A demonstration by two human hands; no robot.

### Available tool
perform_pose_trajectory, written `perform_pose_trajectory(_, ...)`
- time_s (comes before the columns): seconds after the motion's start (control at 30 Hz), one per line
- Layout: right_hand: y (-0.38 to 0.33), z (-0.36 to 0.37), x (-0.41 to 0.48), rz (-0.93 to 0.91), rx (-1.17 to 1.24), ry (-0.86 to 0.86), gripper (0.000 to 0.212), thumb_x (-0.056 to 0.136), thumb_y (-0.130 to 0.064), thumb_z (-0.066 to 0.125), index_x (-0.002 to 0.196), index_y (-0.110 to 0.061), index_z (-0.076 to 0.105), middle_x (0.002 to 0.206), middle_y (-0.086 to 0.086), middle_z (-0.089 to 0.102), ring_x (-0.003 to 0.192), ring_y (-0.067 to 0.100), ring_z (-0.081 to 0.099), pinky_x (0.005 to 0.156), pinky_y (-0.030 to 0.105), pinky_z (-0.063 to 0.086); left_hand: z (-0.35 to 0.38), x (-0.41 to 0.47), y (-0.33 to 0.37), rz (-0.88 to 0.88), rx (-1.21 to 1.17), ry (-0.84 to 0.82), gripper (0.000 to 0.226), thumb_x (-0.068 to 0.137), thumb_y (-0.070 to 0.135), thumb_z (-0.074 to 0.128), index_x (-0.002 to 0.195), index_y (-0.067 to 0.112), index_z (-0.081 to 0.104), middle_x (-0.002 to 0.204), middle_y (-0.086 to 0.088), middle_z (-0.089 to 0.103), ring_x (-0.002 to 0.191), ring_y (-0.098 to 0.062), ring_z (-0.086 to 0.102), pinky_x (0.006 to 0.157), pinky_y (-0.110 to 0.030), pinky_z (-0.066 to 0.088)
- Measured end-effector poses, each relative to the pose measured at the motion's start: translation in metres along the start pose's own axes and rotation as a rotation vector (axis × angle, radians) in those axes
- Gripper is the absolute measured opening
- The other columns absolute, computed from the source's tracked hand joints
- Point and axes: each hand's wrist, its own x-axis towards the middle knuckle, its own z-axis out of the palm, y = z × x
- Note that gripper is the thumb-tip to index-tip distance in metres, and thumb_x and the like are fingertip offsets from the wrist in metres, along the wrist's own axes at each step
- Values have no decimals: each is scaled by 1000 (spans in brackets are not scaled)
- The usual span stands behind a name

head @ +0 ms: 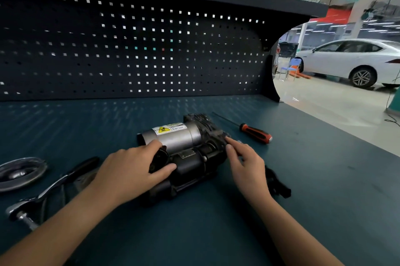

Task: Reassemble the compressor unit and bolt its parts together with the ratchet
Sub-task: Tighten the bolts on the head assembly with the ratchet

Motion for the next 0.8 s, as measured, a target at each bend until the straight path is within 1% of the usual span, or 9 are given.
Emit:
perform_pose_trajectory(0.1,3,-1,-2,-32,-58,24,25,90,-13,59,113,-10,67,86,-10,59,76,-18,49,74,-5,32,7,-2,1,120,-21,135,40,78,58,57,91,21,55,67,4,66,61,-26,65,48,-26,32)
perform_pose_trajectory(0.2,3,0,-3,-45,-99,16,27,92,-12,56,117,-14,65,88,2,62,76,-2,51,72,-3,33,7,-3,-1,52,-59,119,38,79,57,53,91,21,53,71,2,68,67,-29,65,52,-28,32)
perform_pose_trajectory(0.3,1,3,-4,-83,-162,2,32,93,-7,52,121,-18,63,81,10,57,73,16,50,63,11,30,8,-4,-3,19,-35,154,37,80,58,49,91,22,50,77,1,70,73,-32,65,54,-29,31)
perform_pose_trajectory(0.37,2,2,-5,-80,-172,7,34,91,-3,51,120,-17,64,79,9,56,72,17,50,63,15,29,10,-3,-2,8,-21,165,38,81,58,47,94,22,50,81,2,70,77,-31,65,55,-30,31)
perform_pose_trajectory(0.43,3,-1,-7,-63,-174,9,33,88,0,53,115,-14,67,80,2,56,73,15,51,65,13,31,10,-3,-1,0,-21,169,38,82,57,47,94,21,50,81,1,70,77,-32,65,55,-30,31)
perform_pose_trajectory(0.53,5,-7,-11,-49,-206,-22,31,85,-1,56,112,-13,69,86,-4,58,80,13,56,72,14,35,9,-5,3,65,-45,187,37,82,51,56,88,15,56,71,-2,69,63,-35,64,50,-29,32)
perform_pose_trajectory(0.6,4,-9,-13,-59,-218,-34,32,84,-2,58,113,-13,68,87,-5,58,81,13,57,74,14,36,8,-5,5,61,-58,187,35,80,47,62,87,13,57,70,-3,69,60,-36,63,50,-28,32)
perform_pose_trajectory(0.67,3,-9,-14,-64,-219,-30,33,83,-1,59,113,-13,68,86,-5,58,80,15,58,74,13,37,8,-5,6,73,-37,199,37,81,49,57,83,12,57,66,-3,68,55,-35,62,48,-27,32)
perform_pose_trajectory(0.8,1,-10,-16,-57,-207,-37,36,81,-4,63,115,-15,67,86,-5,59,84,17,61,75,12,37,5,-4,14,136,5,248,46,71,51,38,67,9,57,47,-1,60,33,-31,53,38,-21,28)
